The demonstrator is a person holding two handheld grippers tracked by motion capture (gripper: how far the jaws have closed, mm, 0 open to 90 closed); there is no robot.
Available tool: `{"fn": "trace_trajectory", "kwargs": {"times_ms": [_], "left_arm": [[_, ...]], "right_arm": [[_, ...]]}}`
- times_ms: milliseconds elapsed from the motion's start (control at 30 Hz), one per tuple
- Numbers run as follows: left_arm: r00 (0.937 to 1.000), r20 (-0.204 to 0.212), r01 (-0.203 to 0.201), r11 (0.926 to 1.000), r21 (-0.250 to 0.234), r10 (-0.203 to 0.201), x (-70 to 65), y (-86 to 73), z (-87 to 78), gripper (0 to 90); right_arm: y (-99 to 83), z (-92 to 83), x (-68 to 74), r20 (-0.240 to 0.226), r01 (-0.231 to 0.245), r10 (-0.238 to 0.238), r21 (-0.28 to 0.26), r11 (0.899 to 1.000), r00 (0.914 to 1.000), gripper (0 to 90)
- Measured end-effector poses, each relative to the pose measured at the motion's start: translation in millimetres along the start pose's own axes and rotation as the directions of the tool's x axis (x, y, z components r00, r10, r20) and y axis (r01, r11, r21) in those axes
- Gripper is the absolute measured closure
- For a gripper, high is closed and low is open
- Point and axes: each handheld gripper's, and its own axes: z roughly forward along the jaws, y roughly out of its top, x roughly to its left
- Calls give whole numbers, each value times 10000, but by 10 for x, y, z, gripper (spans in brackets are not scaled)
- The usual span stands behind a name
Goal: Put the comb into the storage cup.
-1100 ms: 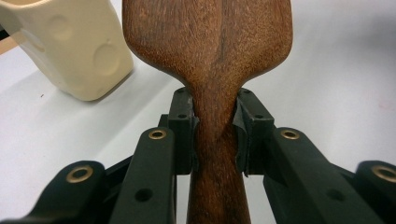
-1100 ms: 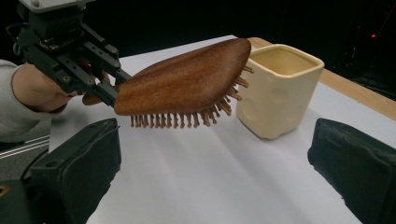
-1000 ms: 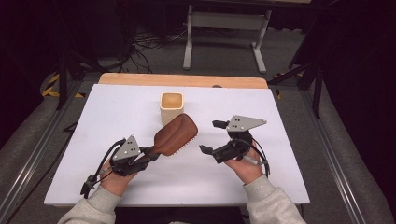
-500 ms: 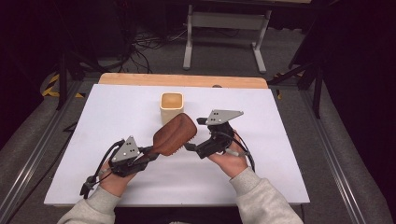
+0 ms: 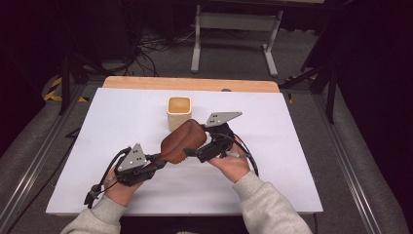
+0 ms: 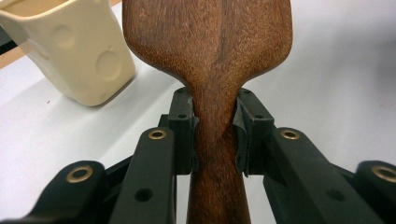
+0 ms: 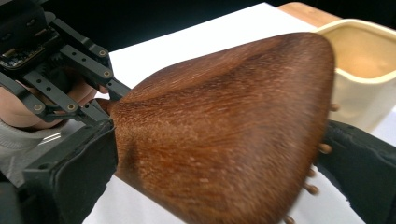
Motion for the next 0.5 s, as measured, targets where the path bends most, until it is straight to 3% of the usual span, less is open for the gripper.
{"fn": "trace_trajectory", "kwargs": {"times_ms": [367,500], "left_arm": [[10000,-16,42,10000,10,-42,1,-16,20,721],[10000,-29,39,9999,126,-38,4,-22,34,721]], "right_arm": [[4,62,7,-406,-188,201,308,9993,9990,80],[9,60,23,-350,-191,207,445,9988,9992,109]]}}
